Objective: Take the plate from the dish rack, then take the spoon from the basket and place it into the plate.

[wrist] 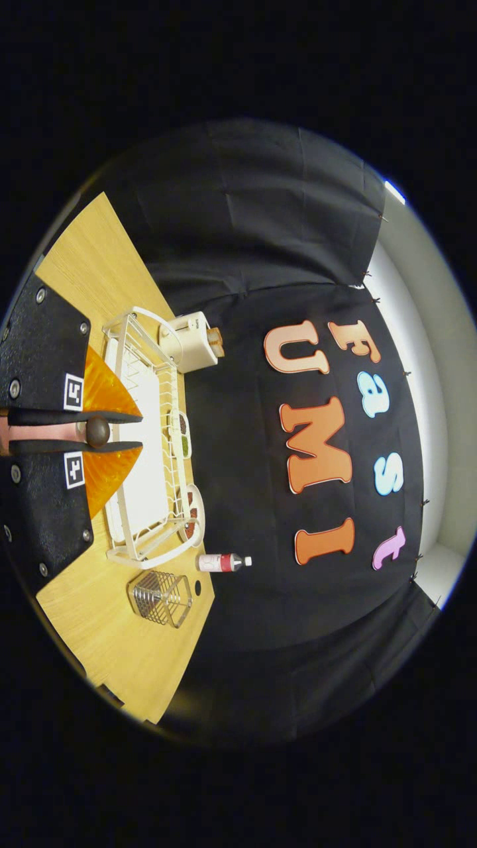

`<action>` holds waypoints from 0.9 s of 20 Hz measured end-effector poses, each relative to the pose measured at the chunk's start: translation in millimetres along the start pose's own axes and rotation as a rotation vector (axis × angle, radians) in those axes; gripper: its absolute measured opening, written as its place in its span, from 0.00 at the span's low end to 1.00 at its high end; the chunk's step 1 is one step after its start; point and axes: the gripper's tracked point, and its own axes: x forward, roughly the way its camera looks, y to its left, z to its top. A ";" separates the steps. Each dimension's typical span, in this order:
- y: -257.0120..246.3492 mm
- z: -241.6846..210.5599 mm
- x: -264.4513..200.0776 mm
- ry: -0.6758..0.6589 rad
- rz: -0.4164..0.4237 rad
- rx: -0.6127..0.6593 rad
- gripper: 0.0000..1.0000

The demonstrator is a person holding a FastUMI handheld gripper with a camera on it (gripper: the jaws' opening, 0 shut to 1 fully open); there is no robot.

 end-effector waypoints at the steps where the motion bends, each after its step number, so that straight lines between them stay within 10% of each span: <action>1: 6.3 -4.4 1.9 0.004 0.010 -0.004 0.08; 18: 16.7 -82.6 -1.4 0.127 0.032 -0.041 0.18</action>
